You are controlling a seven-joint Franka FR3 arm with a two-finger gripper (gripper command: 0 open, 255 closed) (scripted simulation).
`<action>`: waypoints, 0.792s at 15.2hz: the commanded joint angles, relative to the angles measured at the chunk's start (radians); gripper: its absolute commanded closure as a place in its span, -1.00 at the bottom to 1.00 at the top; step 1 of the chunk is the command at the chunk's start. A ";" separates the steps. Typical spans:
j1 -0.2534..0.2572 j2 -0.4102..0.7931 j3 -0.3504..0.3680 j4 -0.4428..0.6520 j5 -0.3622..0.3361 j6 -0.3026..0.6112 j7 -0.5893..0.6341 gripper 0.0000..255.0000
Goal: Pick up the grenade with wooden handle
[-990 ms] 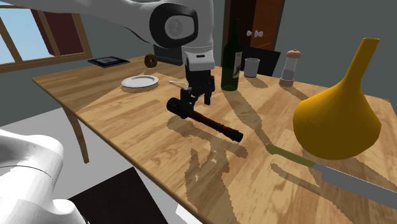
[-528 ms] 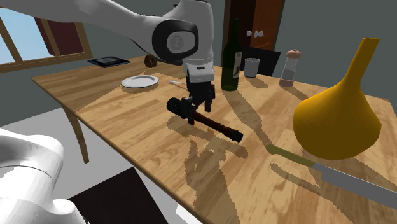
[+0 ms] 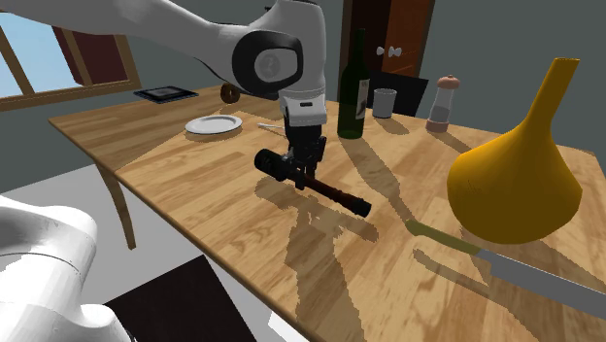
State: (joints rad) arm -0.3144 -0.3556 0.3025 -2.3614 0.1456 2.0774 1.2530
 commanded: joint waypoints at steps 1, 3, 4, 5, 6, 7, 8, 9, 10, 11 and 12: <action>0.000 0.000 0.000 0.000 0.000 0.000 0.000 1.00; 0.000 -0.004 -0.002 0.010 0.000 -0.013 0.000 1.00; 0.000 -0.008 -0.003 0.020 0.000 -0.028 0.000 1.00; -0.001 -0.011 -0.005 0.031 -0.001 -0.042 0.000 1.00; -0.001 -0.015 -0.006 0.041 -0.001 -0.056 0.000 1.00; -0.001 -0.018 -0.007 0.052 -0.002 -0.069 0.000 1.00; -0.002 -0.021 -0.009 0.063 -0.002 -0.083 0.000 1.00; -0.002 -0.023 -0.010 0.075 -0.003 -0.097 0.000 1.00; -0.002 -0.025 -0.011 0.086 -0.003 -0.111 0.001 1.00; -0.003 -0.028 -0.013 0.098 -0.004 -0.125 0.001 1.00; -0.003 -0.029 -0.014 0.110 -0.004 -0.138 0.001 1.00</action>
State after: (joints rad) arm -0.3166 -0.3848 0.2899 -2.2671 0.1424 1.9545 1.2534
